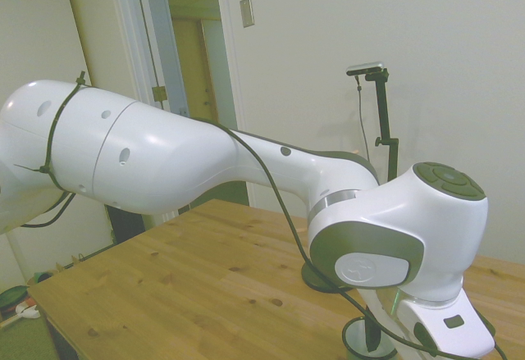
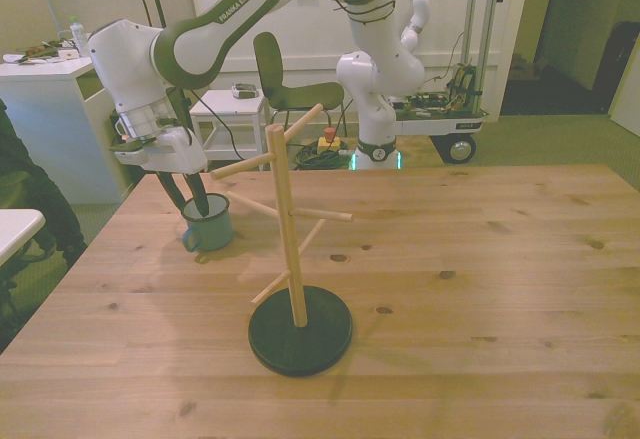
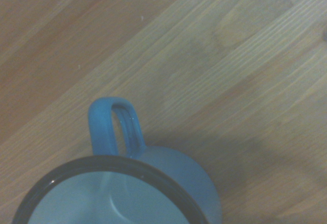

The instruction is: Hang the mug

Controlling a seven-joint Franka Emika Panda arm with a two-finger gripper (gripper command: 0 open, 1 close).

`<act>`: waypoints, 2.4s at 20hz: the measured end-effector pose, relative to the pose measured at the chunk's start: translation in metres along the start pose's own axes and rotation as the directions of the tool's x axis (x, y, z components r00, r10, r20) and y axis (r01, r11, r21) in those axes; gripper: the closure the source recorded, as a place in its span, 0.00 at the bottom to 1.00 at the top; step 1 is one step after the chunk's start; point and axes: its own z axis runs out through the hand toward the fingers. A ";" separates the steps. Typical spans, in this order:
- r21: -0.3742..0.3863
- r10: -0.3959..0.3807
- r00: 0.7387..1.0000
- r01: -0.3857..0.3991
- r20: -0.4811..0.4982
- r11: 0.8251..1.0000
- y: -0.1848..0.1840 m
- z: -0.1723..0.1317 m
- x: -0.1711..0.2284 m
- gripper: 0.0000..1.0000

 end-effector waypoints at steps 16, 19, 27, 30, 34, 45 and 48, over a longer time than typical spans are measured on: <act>0.005 -0.011 1.000 0.011 -0.006 1.000 -0.006 0.005 -0.003 1.00; 0.006 -0.013 1.000 0.013 -0.007 1.000 -0.007 0.006 -0.004 1.00; 0.012 -0.020 0.999 0.020 -0.027 1.000 -0.008 0.006 -0.008 1.00; 0.027 -0.031 0.998 0.033 -0.050 0.999 -0.011 -0.014 -0.019 1.00; 0.050 -0.036 0.995 0.041 -0.094 0.998 -0.017 -0.053 -0.042 1.00; 0.090 -0.014 0.987 0.028 -0.160 0.996 -0.041 -0.141 -0.080 1.00; 0.092 -0.010 0.985 0.026 -0.173 0.995 -0.046 -0.156 -0.085 1.00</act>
